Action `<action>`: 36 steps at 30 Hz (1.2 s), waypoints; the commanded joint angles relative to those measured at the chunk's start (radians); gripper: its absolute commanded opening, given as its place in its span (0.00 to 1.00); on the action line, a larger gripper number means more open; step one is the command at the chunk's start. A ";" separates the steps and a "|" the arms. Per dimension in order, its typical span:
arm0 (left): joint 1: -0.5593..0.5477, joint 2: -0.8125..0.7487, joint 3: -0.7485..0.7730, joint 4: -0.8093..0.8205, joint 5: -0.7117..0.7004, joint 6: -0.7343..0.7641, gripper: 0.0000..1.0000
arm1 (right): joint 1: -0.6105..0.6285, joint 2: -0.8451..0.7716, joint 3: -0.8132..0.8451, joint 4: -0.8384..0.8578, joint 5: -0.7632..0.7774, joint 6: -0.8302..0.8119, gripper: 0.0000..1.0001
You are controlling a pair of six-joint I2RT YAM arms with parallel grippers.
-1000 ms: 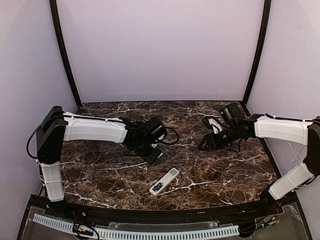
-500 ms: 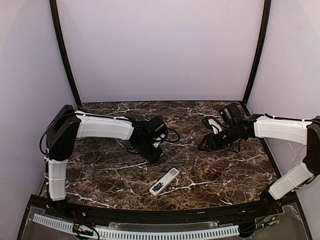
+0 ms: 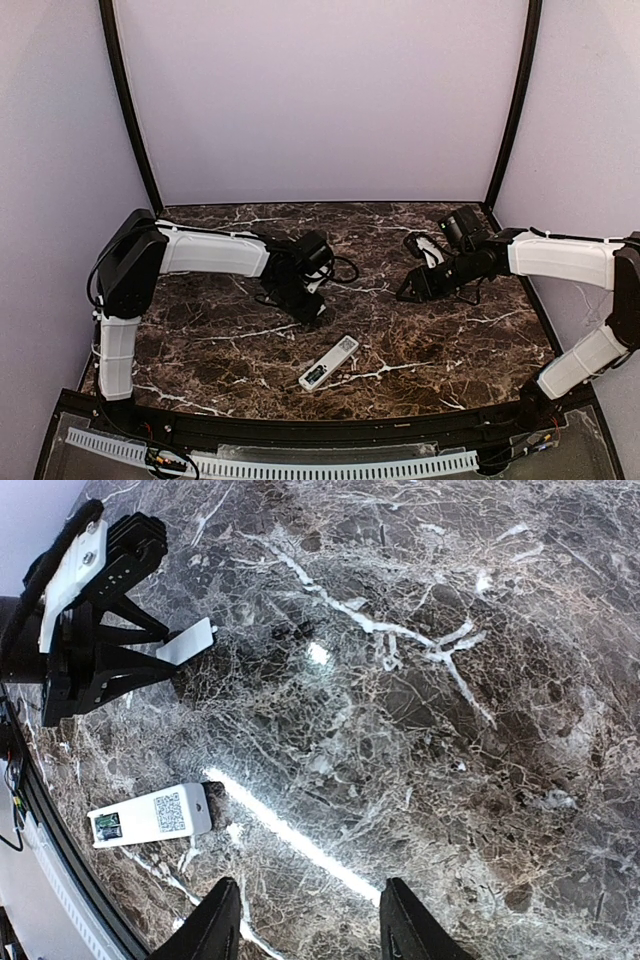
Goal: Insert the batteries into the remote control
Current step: Pick up the battery cover from the center of the board.
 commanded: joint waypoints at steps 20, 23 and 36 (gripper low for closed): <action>0.002 -0.077 -0.017 -0.085 -0.029 0.015 0.17 | -0.005 0.018 0.008 0.013 -0.005 -0.018 0.46; -0.002 -0.123 -0.026 -0.083 -0.044 0.016 0.17 | -0.005 0.021 0.012 0.012 -0.007 -0.019 0.45; -0.142 -0.341 -0.187 -0.091 -0.072 -0.025 0.17 | -0.005 0.043 -0.006 0.038 -0.045 -0.018 0.46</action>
